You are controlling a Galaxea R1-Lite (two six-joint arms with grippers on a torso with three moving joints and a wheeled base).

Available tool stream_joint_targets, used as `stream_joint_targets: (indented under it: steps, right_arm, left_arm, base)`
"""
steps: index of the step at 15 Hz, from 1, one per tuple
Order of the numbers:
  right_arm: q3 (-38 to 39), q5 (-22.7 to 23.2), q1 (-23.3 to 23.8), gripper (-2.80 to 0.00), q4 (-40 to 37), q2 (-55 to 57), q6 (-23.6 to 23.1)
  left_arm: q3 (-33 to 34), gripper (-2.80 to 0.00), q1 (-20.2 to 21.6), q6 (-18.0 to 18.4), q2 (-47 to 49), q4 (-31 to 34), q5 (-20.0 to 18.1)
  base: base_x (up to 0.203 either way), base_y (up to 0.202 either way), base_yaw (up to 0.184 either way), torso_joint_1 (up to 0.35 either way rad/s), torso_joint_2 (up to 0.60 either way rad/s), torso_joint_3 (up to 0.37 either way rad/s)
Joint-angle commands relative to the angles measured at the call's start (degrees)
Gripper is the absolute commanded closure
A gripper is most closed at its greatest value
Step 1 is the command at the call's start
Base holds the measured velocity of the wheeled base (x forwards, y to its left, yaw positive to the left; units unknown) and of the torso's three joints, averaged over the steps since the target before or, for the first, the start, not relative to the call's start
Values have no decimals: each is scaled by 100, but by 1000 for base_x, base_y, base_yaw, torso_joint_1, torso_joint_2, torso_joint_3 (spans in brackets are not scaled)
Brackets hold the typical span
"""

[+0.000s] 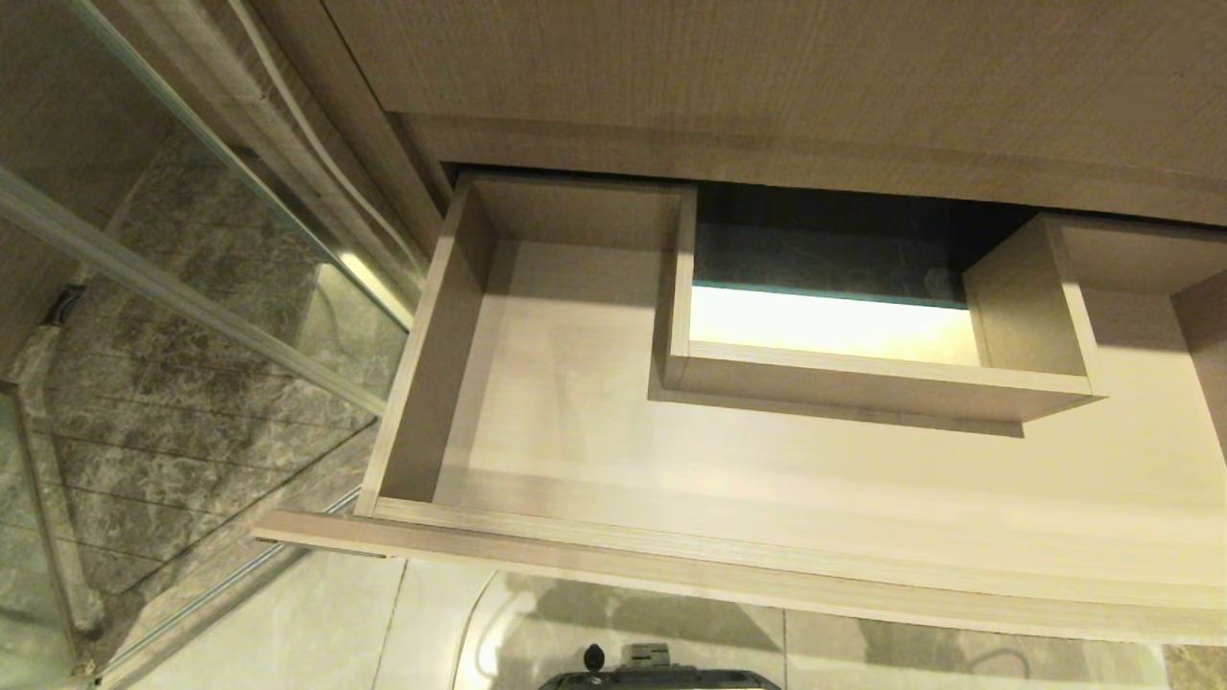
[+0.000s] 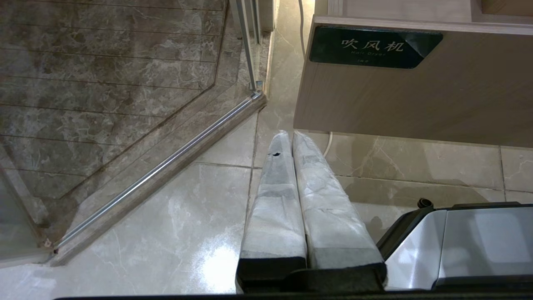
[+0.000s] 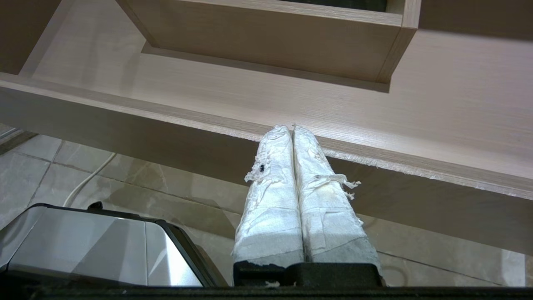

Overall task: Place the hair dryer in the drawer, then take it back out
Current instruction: Pick up the hairdryer

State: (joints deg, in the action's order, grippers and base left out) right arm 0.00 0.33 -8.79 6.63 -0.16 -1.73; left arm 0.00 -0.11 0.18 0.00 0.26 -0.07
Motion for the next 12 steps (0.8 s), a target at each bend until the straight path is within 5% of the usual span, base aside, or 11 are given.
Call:
stream_joint_targets:
  steps: [1, 12]
  right_arm:
    - [229, 2, 0, 0, 5, -213, -3]
    - [229, 2, 0, 0, 5, -213, -6]
  left_arm:
    - [9, 0, 2, -1, 0, 0, -1]
    - [7, 0, 2, -1, 0, 0, -1]
  base:
    - [0, 0, 0, 0, 0, 0]
    - [0, 0, 0, 0, 0, 0]
